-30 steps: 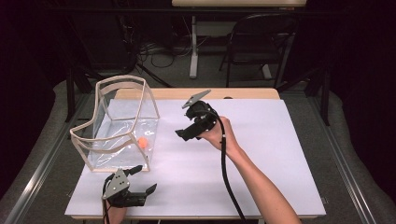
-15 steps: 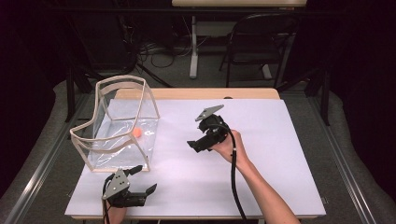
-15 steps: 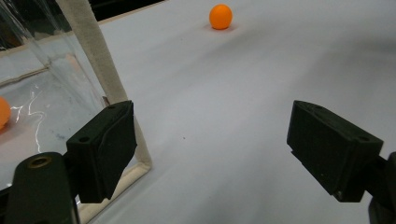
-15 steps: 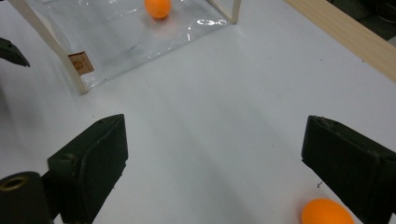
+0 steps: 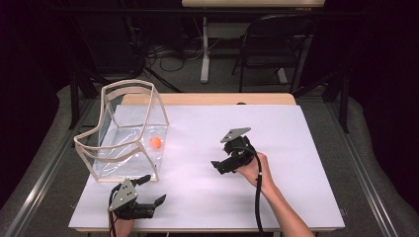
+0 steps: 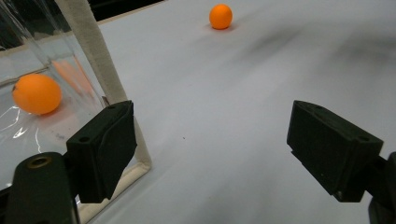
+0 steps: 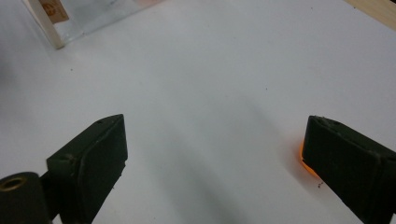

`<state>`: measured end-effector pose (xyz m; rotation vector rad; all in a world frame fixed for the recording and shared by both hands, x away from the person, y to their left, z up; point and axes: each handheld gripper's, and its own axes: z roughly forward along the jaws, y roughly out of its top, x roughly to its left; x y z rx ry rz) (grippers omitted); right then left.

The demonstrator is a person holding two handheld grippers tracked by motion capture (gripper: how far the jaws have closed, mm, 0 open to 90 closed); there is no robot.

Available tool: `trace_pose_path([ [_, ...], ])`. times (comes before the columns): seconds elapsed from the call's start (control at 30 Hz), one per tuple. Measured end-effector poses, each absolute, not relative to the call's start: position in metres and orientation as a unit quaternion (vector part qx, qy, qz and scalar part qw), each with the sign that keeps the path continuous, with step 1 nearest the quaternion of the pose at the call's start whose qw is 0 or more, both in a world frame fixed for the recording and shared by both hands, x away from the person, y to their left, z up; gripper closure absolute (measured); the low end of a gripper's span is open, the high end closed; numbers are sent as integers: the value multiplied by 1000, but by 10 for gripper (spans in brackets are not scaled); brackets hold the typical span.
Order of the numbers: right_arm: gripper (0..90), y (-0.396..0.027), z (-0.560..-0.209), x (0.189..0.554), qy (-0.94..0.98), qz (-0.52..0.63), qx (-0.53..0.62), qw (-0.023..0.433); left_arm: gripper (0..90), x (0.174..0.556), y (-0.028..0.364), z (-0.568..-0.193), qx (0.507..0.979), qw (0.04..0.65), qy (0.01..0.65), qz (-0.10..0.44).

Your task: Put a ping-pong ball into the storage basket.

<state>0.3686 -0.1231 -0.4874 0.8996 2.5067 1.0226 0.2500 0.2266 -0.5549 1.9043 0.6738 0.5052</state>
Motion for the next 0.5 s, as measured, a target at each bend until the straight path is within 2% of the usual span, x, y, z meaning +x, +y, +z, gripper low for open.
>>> trace_pose_path([
  [0.5, 50, -144, -512, 353, 867, 344, 332, 143, 157, 249, 227, -555, 790, 503, 280, 211],
])
